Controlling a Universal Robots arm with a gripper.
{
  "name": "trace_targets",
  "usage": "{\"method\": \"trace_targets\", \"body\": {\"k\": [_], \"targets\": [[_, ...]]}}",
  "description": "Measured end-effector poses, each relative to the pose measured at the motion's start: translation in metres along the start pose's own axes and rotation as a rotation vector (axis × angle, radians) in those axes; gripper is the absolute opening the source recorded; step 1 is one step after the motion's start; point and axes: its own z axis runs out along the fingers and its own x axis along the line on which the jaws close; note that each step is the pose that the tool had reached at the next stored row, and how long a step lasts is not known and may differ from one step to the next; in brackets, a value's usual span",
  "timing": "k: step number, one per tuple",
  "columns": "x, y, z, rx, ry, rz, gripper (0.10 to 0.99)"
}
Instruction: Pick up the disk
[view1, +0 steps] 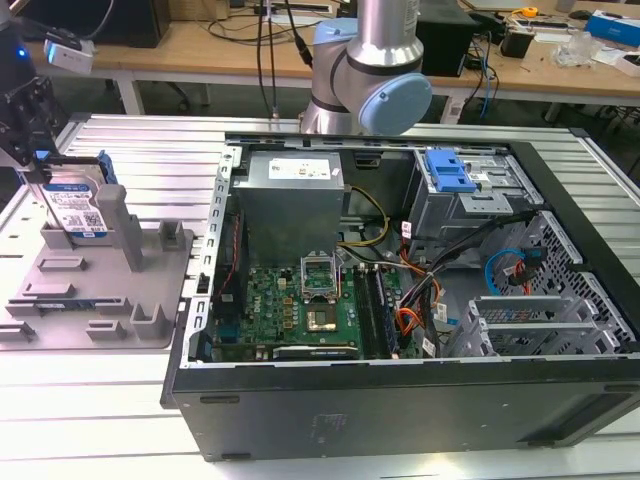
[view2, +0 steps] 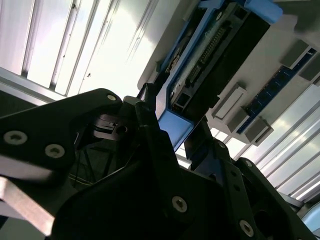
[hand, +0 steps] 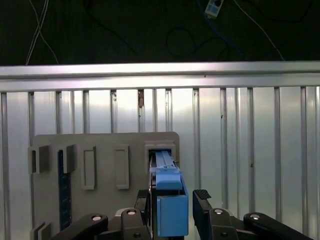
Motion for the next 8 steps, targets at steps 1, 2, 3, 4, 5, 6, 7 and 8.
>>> {"method": "trace_targets", "body": {"k": [1, 2, 3, 4, 5, 6, 7, 8], "targets": [[0.0, 0.0, 0.0, 0.0, 0.0001, 0.0, 0.482], [0.0, 0.0001, 0.0, 0.0, 0.0001, 0.0, 0.482], [0.0, 0.0001, 0.0001, 0.0, 0.0, 0.0, 0.482], [0.0, 0.0001, 0.0001, 0.0, 0.0001, 0.0, 0.482], [0.0, 0.0001, 0.0002, 0.0, 0.0001, 0.0, 0.482], [0.0, 0.0, 0.001, 0.0, -0.0001, 0.0, 0.482], [0.0, 0.0, 0.0015, 0.0, 0.0, 0.0, 0.482], [0.0, 0.0, 0.002, 0.0, 0.0, 0.0, 0.482]]}}
